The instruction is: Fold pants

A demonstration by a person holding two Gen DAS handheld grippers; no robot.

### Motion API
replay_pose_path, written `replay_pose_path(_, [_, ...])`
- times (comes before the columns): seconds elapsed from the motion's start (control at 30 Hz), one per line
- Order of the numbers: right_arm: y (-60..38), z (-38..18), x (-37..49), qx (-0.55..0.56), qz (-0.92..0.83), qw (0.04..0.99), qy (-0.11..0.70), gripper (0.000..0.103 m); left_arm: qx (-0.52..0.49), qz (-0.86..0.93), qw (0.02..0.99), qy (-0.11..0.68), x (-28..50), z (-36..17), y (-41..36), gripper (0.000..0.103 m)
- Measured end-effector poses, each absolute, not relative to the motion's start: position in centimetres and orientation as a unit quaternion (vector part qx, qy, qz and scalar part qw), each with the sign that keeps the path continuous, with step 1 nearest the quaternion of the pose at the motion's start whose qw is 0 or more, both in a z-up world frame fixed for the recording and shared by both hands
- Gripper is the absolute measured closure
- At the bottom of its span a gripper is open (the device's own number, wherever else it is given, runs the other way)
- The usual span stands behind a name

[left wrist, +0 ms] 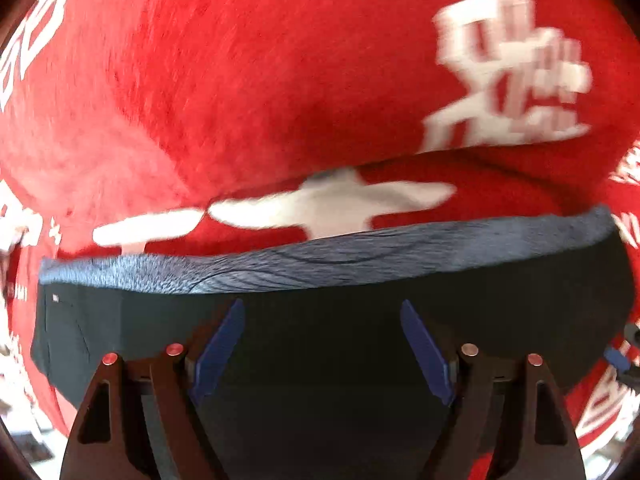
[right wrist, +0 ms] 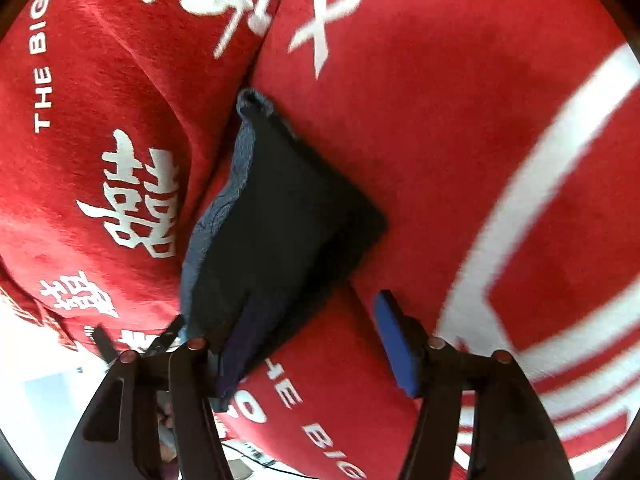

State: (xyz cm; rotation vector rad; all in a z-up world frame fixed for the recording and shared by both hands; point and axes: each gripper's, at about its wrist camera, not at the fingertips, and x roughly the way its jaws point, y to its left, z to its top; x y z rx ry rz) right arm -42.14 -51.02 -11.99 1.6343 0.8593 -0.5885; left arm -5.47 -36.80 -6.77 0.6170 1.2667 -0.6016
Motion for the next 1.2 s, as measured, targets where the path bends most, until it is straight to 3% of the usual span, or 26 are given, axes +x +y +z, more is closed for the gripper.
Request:
replay_pose_path(0.1, [-52.0, -13.6, -41.0, 0.718, -0.245, 0.563, 0.328, 0.048, 0.275, -0.234, 0.73, 0.58, -4.0, -8.4, -37.1, 0.022])
replay_pose_path(0.17, [-52.6, -13.0, -40.0, 0.705, -0.25, 0.568, 0.344, 0.085, 0.252, -0.232, 0.737, 0.583, -3.6, -7.8, -37.2, 0.022])
replay_pose_path(0.23, [-52.8, -11.0, -39.9, 0.69, -0.245, 0.594, 0.334, 0.089, 0.248, -0.235, 0.75, 0.567, -3.7, -6.9, -37.2, 0.022])
replay_pose_path(0.33, [-52.9, -8.8, -41.2, 0.658, -0.254, 0.616, 0.352, 0.089, 0.282, -0.217, 0.749, 0.559, -3.3, -8.3, -37.0, 0.021])
replay_pose_path(0.43, [-52.9, -11.0, -41.8, 0.649, -0.274, 0.583, 0.404, 0.089, 0.265, -0.198, 0.751, 0.571, -1.0, -9.7, -35.9, 0.004])
replay_pose_path(0.5, [-52.9, -11.4, -42.6, 0.66, -0.286, 0.57, 0.397, 0.082, 0.251, -0.191, 0.744, 0.589, 0.0, -9.5, -35.3, 0.004])
replay_pose_path(0.57, [-52.8, -10.5, -43.4, 0.652, -0.308, 0.575, 0.386, 0.064, 0.253, -0.186, 0.748, 0.585, 0.6, -8.4, -34.1, 0.004])
replay_pose_path(0.67, [-52.2, -9.1, -44.6, 0.655, -0.325, 0.57, 0.376, 0.051, 0.268, -0.188, 0.751, 0.574, 1.1, -6.9, -32.0, 0.004])
replay_pose_path(0.87, [-48.6, -7.3, -40.8, 0.652, -0.239, 0.598, 0.4, 0.051, 0.279, -0.161, 0.75, 0.577, 3.0, -5.0, -26.2, 0.004])
replay_pose_path(1.2, [-35.6, -9.9, -24.0, 0.669, -0.03, 0.592, 0.448, 0.051, 0.271, -0.164, 0.752, 0.578, 5.1, -5.9, -17.1, 0.004])
